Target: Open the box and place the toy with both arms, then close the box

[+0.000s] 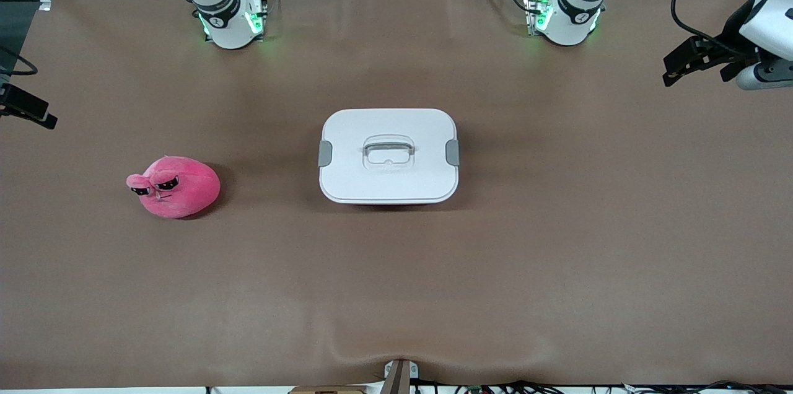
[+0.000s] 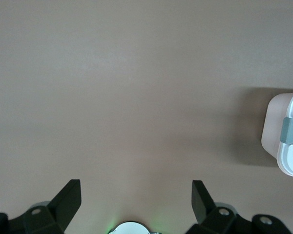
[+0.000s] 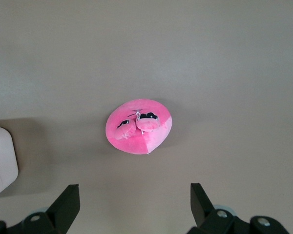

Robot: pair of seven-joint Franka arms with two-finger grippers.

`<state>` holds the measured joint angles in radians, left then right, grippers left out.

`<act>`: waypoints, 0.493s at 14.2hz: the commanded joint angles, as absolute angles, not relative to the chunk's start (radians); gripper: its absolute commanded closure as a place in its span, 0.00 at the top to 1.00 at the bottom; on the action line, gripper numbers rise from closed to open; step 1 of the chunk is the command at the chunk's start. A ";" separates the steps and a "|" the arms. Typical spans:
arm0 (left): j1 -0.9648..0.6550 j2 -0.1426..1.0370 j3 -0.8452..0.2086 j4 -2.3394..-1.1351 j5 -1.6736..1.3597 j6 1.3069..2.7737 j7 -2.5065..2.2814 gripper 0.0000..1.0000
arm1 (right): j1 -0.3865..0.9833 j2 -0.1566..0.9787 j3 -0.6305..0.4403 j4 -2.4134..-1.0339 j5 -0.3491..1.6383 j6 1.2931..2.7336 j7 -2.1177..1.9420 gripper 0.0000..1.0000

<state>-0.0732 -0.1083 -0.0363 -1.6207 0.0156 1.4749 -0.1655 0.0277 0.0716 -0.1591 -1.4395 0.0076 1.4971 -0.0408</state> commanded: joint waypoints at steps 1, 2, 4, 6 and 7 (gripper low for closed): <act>-0.064 -0.095 -0.038 -1.591 0.012 1.450 -0.163 1.00 | 0.031 0.075 -0.169 -1.427 0.020 1.486 -0.041 1.00; -0.064 -0.095 -0.037 -1.589 0.014 1.450 -0.163 1.00 | 0.029 0.077 -0.170 -1.428 0.021 1.488 -0.047 1.00; -0.064 -0.095 -0.032 -1.589 0.014 1.450 -0.164 1.00 | 0.032 0.080 -0.170 -1.430 0.021 1.488 -0.045 1.00; -0.063 -0.095 -0.031 -1.591 0.014 1.450 -0.166 1.00 | 0.038 0.083 -0.170 -1.430 0.021 1.497 -0.049 1.00; -0.063 -0.094 -0.031 -1.589 0.014 1.451 -0.166 1.00 | 0.040 0.083 -0.169 -1.430 0.023 1.502 -0.051 1.00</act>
